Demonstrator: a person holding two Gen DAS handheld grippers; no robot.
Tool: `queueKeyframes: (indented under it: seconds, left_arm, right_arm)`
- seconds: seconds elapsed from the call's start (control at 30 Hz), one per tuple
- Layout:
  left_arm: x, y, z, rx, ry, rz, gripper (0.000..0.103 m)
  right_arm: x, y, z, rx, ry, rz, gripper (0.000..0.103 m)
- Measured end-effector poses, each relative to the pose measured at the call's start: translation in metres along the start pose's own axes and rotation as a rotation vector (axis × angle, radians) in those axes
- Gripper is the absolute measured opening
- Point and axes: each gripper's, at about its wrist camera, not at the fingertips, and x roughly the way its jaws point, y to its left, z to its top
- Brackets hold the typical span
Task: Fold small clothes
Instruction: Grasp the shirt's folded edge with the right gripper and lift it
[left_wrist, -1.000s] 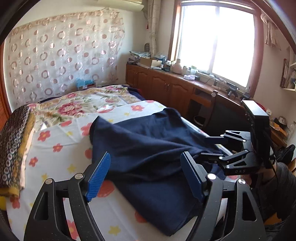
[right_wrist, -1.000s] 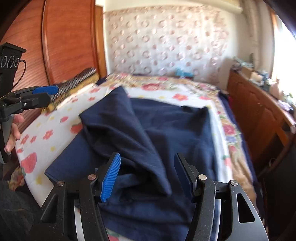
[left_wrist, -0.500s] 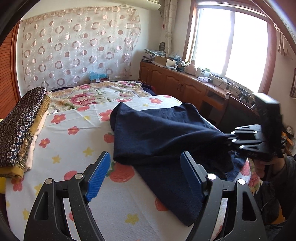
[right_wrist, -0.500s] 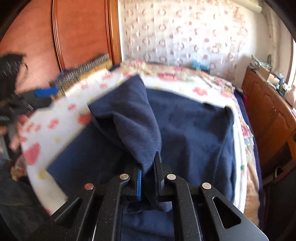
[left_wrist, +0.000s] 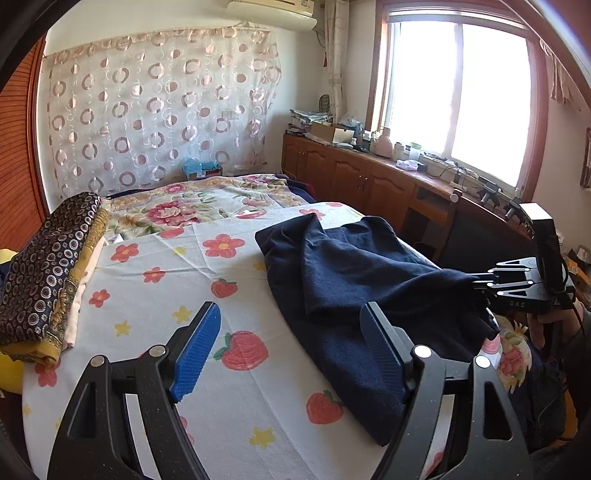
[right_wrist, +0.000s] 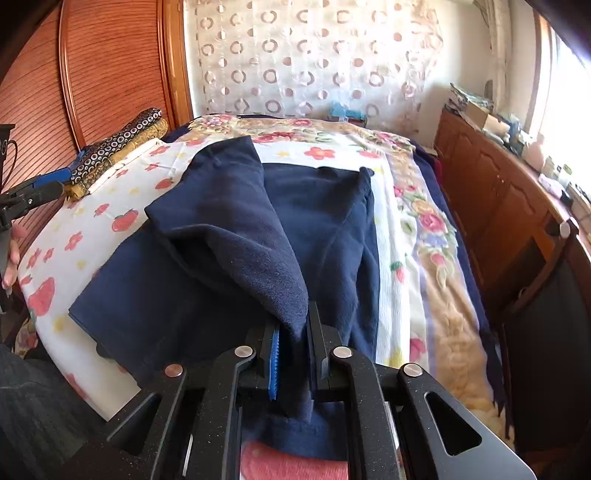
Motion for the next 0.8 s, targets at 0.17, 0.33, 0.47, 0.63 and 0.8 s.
queueKeyframes:
  seconds: [0.17, 0.33, 0.47, 0.63, 0.8]
  left_arm:
    - [0.0, 0.0, 0.001, 0.004, -0.004, 0.013, 0.079]
    - [-0.002, 0.0, 0.0, 0.006, -0.008, 0.023, 0.079]
    - [-0.003, 0.002, -0.002, 0.002, -0.01, 0.03, 0.079]
    - [-0.004, 0.007, -0.004, -0.011, -0.015, 0.043, 0.079]
    - [-0.003, 0.012, -0.007, -0.027, -0.008, 0.046, 0.079]
  right_arm:
    - [-0.008, 0.009, 0.011, 0.002, -0.02, -0.052, 0.04]
    - [-0.013, 0.044, 0.026, -0.029, -0.096, -0.009, 0.051]
    - [-0.006, 0.072, 0.039, -0.082, -0.132, 0.067, 0.053]
    - [0.028, 0.1, 0.052, -0.144, -0.093, 0.117, 0.054]
    - [0.071, 0.124, 0.065, -0.209, -0.032, 0.18, 0.054]
